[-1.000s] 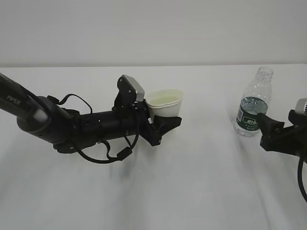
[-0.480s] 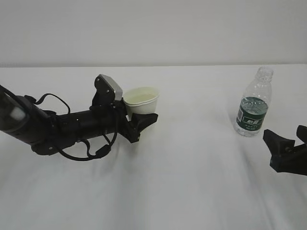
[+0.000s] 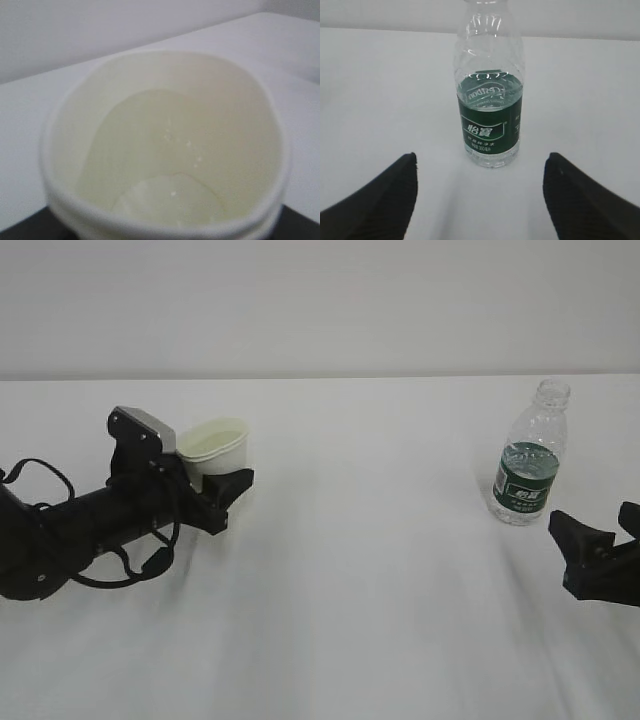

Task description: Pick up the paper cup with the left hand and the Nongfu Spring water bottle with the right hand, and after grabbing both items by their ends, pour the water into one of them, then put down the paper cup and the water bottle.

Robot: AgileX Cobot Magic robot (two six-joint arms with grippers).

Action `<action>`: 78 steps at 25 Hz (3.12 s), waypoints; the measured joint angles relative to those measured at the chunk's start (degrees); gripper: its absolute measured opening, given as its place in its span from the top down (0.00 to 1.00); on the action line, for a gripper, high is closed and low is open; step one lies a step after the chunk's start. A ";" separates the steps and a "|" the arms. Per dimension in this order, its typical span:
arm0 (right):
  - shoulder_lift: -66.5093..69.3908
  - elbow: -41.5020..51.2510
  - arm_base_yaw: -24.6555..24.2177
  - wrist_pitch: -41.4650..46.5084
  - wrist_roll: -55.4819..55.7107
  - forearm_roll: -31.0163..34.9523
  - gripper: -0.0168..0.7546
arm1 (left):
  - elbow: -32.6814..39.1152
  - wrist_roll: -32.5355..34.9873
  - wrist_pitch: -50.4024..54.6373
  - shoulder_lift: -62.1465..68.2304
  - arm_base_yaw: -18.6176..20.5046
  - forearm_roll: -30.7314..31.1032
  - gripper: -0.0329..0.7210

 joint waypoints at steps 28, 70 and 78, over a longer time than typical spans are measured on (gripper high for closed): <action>0.00 0.00 0.00 0.00 0.11 -0.45 0.22 | 6.08 7.83 0.00 0.00 0.90 -22.54 0.39; 0.00 0.08 0.00 0.00 1.54 -1.06 0.22 | -0.62 8.09 -0.14 3.82 0.90 -25.01 0.39; 0.00 0.08 0.00 0.00 1.54 -1.06 0.22 | -0.62 8.09 -0.14 3.95 0.90 -25.01 0.39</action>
